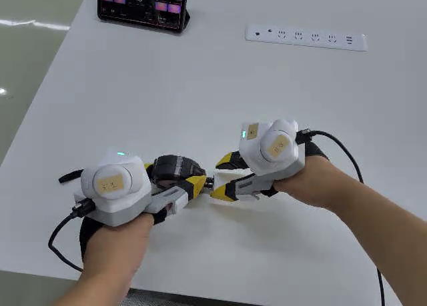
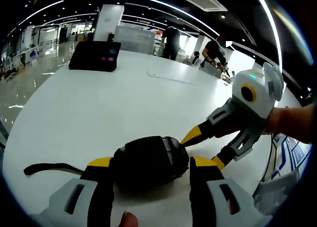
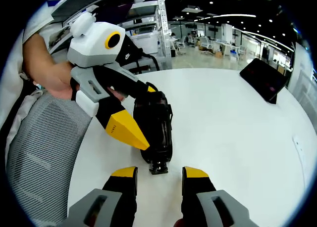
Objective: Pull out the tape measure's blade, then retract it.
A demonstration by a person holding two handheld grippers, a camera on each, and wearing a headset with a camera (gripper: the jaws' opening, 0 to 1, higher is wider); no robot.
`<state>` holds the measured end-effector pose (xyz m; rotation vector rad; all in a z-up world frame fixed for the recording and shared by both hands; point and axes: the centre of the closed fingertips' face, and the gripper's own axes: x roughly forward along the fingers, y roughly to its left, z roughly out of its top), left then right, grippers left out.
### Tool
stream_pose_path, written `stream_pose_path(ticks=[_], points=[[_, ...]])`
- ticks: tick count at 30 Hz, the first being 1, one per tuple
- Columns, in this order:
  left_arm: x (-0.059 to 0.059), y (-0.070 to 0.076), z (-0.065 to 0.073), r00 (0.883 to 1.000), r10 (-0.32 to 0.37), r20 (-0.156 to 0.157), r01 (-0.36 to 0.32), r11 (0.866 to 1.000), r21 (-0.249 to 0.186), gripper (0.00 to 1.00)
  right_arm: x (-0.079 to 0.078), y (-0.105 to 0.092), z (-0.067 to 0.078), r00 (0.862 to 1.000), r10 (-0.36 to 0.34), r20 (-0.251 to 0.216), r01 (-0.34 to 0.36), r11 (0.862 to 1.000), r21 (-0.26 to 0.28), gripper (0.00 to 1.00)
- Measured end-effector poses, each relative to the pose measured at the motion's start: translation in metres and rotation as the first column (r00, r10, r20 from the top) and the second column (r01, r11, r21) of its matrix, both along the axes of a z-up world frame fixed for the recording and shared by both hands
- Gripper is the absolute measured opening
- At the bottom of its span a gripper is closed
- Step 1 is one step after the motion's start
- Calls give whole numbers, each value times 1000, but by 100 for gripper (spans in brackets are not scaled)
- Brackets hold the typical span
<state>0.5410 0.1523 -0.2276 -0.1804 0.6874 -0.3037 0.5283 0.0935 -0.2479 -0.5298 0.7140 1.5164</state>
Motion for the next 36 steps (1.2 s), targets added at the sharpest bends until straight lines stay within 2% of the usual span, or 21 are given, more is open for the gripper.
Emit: stream_pose_path(ticks=[2,13,14,16,24,27,32,36], points=[[1,0,3,1000,-3,14,3,1000,-5,58,0,0,1,1000,0,5,0,1000,0,35],[-2,3,4,999,-33,19,32,999,23,58,-1,-7,4,1000,-15,15,15,1000,-2,36],[-2,3,6,999,-45,29,44,998,34,58,-1,-8,6,1000,-21,22,21,1000,1,36],[-3,5,5,997,-65,28,63,996,65,59,-1,-11,8,999,-30,20,30,1000,4,37],[-5,9,8,994,-106,36,102,990,98,61,-4,-23,16,998,-52,37,51,998,22,47],[-6,9,11,990,-134,41,128,985,116,61,-5,-29,18,997,-69,36,68,998,15,48],[-9,4,14,981,-186,50,178,974,142,62,-4,-38,19,993,-109,49,108,994,7,57],[-11,3,15,975,-217,37,207,962,175,65,-3,-45,21,988,-148,45,148,989,3,66]])
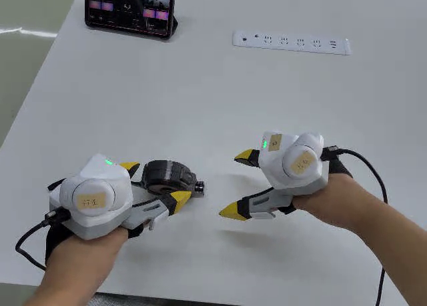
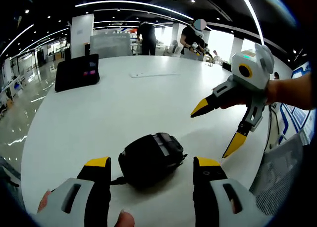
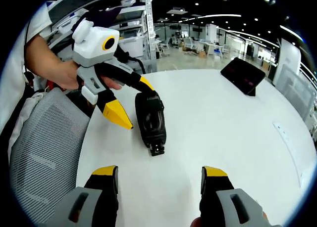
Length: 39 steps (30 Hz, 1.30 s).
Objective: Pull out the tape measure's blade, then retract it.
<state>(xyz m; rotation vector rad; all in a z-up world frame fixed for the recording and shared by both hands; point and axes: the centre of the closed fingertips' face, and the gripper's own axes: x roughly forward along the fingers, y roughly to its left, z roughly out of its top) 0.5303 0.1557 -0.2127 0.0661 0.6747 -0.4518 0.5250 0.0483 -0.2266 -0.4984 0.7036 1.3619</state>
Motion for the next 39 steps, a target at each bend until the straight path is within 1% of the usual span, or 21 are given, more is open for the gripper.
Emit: stream_pose_path(ticks=[1,2,5,8,9,11,13,15,17,18,20,21,23,26,30,32,35,39], points=[[0,0,1,1000,-6,9,6,1000,4,66,-1,-2,0,1000,0,5,0,1000,1,68],[0,0,2,1000,-10,10,10,1000,5,68,-2,-4,-1,1000,-1,7,1,1000,-1,69],[-1,0,1,1000,-19,-2,19,1000,1,69,-4,-7,0,1000,-7,13,7,1000,3,73],[-3,1,0,999,-35,-11,35,999,5,71,-5,-13,0,1000,-20,10,20,1000,0,74],[-4,0,1,999,-51,-9,51,999,2,72,-6,-14,0,1000,-23,9,23,1000,0,74],[-6,-1,3,996,-85,-3,85,996,9,72,-6,-18,2,999,-33,8,33,999,5,75],[-9,-1,4,994,-109,-13,109,994,6,73,-7,-20,3,999,-40,9,40,999,6,75],[-10,2,5,993,-122,-7,122,992,12,74,-8,-24,4,999,-48,9,48,999,10,77],[-10,7,6,991,-131,-9,131,991,18,74,-10,-27,5,998,-56,7,56,998,13,78],[-10,8,8,991,-135,-7,135,991,16,75,-10,-30,5,998,-61,12,60,998,11,78],[-11,8,11,990,-144,2,144,990,3,77,-10,-33,5,998,-66,9,66,998,13,80],[-12,8,13,988,-155,2,155,988,8,78,-12,-35,6,997,-73,2,73,997,16,80],[-14,7,15,983,-182,9,182,983,26,78,-13,-39,5,997,-78,4,78,997,15,83],[-15,8,17,981,-196,8,196,980,30,79,-14,-44,5,996,-86,8,86,996,9,85],[-19,9,19,975,-224,11,223,974,33,82,-14,-48,10,994,-107,5,107,994,26,88],[-22,10,18,971,-241,1,241,970,44,83,-15,-50,11,993,-117,2,117,993,28,89],[-25,10,18,966,-260,-2,260,965,45,85,-17,-54,13,992,-127,0,127,991,33,89],[-29,12,20,961,-277,-10,277,960,40,88,-17,-61,17,990,-144,9,144,989,36,91]])
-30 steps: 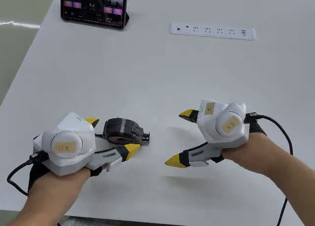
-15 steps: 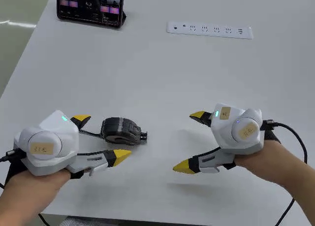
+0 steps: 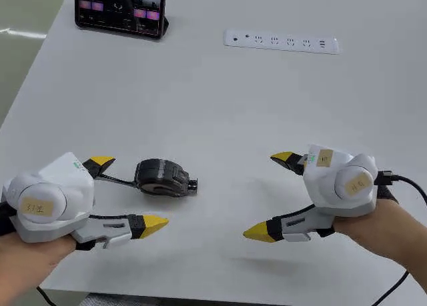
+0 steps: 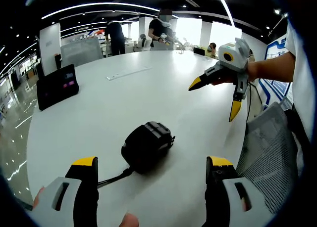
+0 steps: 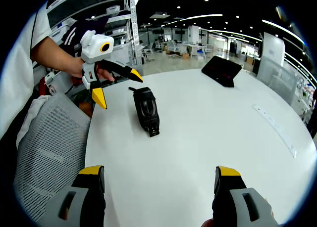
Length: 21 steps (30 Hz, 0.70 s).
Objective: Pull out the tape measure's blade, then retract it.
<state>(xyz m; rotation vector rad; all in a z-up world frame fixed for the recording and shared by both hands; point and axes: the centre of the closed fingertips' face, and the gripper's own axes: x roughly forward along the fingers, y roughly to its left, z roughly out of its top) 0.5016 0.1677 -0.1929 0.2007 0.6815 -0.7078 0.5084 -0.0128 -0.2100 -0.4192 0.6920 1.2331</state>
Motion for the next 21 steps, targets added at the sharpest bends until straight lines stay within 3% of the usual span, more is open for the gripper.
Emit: stream_pose_path(ticks=[9,21], points=[[-7,-3,8,999,-51,3,51,998,-24,98,-4,-13,6,999,-33,11,33,999,20,99],[-19,4,9,997,-77,-17,77,997,-26,99,-5,-35,10,995,-97,36,96,995,25,99]])
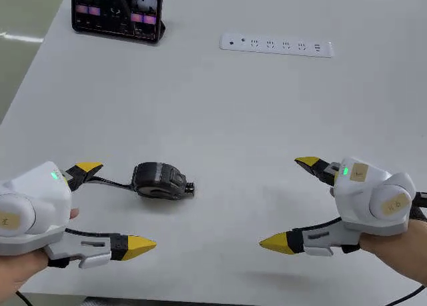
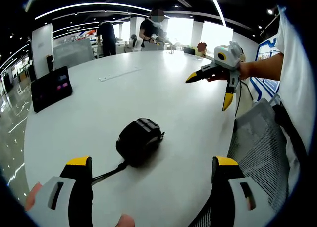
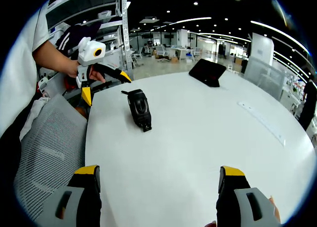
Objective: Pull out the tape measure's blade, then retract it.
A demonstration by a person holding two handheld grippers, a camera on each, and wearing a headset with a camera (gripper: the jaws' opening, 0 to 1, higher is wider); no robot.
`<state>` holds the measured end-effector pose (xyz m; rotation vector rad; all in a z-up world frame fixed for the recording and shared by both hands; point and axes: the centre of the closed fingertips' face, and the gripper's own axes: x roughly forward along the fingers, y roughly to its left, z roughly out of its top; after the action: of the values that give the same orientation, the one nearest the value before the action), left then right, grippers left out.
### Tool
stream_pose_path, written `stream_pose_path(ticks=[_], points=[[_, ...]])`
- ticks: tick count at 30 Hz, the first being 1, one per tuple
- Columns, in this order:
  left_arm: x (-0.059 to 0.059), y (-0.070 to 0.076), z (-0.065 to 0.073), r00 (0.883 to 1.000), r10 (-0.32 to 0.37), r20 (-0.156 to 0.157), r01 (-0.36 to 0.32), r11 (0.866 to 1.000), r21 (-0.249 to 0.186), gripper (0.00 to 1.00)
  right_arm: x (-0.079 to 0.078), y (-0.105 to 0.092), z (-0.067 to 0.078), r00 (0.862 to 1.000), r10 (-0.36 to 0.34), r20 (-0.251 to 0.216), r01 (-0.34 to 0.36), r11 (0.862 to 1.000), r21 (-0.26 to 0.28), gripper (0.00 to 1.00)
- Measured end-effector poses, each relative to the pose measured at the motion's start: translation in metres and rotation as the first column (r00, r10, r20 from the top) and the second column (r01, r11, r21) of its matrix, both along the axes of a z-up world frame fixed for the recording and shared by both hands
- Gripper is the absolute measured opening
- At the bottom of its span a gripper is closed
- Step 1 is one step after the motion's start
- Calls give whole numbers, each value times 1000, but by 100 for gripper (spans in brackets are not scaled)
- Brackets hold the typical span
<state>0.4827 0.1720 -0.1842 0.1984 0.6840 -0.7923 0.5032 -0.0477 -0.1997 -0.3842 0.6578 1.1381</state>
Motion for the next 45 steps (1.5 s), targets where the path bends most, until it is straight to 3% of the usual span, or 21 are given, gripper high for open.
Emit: stream_pose_path(ticks=[10,32,45], points=[[-9,7,-1,1000,-24,-17,25,999,26,99,-7,-17,4,1000,-27,3,27,1000,-1,99],[-16,24,-3,997,-80,-1,80,993,90,99,-30,-41,8,998,-46,-52,48,999,26,99],[-17,25,-6,997,-83,-5,83,993,89,99,-34,-46,5,996,-62,-58,63,998,22,99]])
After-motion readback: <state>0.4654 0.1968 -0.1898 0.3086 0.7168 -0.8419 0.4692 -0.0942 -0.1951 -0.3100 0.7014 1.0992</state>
